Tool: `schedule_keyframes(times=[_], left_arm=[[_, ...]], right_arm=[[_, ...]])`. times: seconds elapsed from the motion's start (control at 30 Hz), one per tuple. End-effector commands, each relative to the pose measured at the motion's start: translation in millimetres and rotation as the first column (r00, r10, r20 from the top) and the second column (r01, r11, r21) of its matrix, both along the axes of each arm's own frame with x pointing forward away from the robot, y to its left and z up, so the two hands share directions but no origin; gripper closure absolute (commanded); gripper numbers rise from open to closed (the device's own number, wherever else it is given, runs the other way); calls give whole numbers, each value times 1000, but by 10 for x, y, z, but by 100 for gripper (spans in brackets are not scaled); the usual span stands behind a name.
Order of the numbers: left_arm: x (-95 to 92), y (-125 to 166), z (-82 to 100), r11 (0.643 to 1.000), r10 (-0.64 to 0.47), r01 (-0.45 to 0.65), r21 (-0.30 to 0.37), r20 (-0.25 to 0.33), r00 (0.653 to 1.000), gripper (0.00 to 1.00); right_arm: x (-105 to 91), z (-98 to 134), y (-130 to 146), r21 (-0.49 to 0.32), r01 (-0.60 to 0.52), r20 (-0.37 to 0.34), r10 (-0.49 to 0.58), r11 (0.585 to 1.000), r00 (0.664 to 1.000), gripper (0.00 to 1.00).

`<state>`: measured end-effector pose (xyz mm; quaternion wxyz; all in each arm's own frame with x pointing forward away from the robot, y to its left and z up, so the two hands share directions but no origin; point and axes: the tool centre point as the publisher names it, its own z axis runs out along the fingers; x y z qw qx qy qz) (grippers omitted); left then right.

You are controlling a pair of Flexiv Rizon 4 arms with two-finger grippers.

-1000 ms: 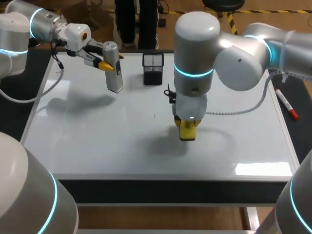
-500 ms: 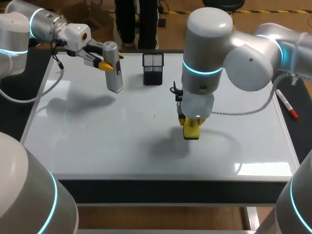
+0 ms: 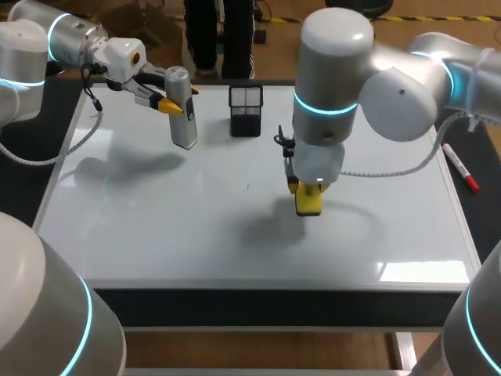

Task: Pick up the inspection probe, press it on each red-marked spot on the whiteboard one by one, put down the probe, pick up the eraser, and wipe off all the red marks.

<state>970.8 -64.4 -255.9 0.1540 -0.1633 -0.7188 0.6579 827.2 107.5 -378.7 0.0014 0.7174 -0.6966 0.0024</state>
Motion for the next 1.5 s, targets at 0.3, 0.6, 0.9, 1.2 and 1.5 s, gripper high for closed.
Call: schedule_keyframes(times=[0.3, 0.6, 0.9, 1.2, 1.5], left_arm=[[4, 4, 19, 1000, -2, 2, 2, 0, 1000, 100], [4, 4, 19, 1000, -2, 2, 2, 0, 1000, 100], [4, 4, 19, 1000, -2, 2, 2, 0, 1000, 100], [4, 4, 19, 1000, -2, 2, 2, 0, 1000, 100], [4, 4, 19, 1000, -2, 2, 2, 0, 1000, 100]], right_arm=[[803, 41, -67, 6, -35, -44, 36, 999, 998, 100], [1331, 2, -119, 39, -57, -89, 60, 998, 994, 100], [1747, -116, -142, 36, -54, -122, 58, 998, 991, 100], [2007, -204, -177, 26, -50, -133, 53, 998, 990, 100], [2156, -278, -162, 21, -41, -104, 43, 999, 994, 100]])
